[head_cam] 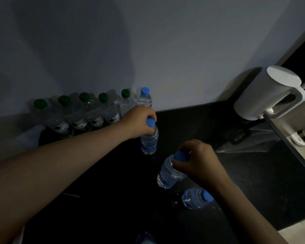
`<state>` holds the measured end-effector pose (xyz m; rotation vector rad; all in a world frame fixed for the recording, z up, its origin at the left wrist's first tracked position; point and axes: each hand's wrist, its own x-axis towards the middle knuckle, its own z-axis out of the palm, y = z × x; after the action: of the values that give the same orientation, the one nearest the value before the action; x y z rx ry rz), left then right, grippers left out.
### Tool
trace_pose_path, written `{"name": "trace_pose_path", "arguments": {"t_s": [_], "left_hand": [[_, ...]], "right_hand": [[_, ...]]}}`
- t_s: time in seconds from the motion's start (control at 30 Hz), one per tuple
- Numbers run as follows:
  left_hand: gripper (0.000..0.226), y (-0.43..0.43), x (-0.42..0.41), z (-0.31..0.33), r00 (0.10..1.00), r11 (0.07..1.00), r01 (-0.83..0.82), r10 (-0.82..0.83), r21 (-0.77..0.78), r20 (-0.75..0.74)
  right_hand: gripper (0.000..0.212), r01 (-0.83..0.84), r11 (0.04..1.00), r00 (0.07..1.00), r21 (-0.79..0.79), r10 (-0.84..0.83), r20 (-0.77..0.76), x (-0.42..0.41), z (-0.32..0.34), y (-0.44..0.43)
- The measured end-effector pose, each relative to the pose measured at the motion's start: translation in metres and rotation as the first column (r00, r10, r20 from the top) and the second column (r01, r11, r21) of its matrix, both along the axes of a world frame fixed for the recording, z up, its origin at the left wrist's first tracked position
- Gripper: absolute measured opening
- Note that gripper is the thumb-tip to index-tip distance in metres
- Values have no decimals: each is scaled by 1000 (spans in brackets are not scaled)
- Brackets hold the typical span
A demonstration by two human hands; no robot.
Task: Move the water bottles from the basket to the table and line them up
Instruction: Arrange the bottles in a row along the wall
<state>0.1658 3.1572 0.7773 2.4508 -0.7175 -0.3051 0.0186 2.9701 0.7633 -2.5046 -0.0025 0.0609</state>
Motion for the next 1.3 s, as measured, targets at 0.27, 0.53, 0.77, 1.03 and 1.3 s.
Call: {"name": "trace_pose_path", "arguments": {"t_s": [0.27,0.53,0.77,1.03,1.3], "left_hand": [[20,-14,39,10,1000,999,-5,6,-35,23],[26,-37,74,11,997,1000,-6,8,-20,79],[24,-54,100,0,997,999,-15,17,-30,71],[21,-64,127,-7,998,999,-27,29,-26,62],[21,-68,145,-17,997,999,-51,51,-5,52]], "right_hand": [[30,94,995,992,39,-97,85,45,43,-12],[31,116,993,985,-4,-115,125,87,54,-32],[30,112,993,989,-25,-109,102,114,42,-50],[26,117,993,990,-12,-115,78,135,31,-59],[28,115,993,990,-30,-112,84,150,20,-62]]}}
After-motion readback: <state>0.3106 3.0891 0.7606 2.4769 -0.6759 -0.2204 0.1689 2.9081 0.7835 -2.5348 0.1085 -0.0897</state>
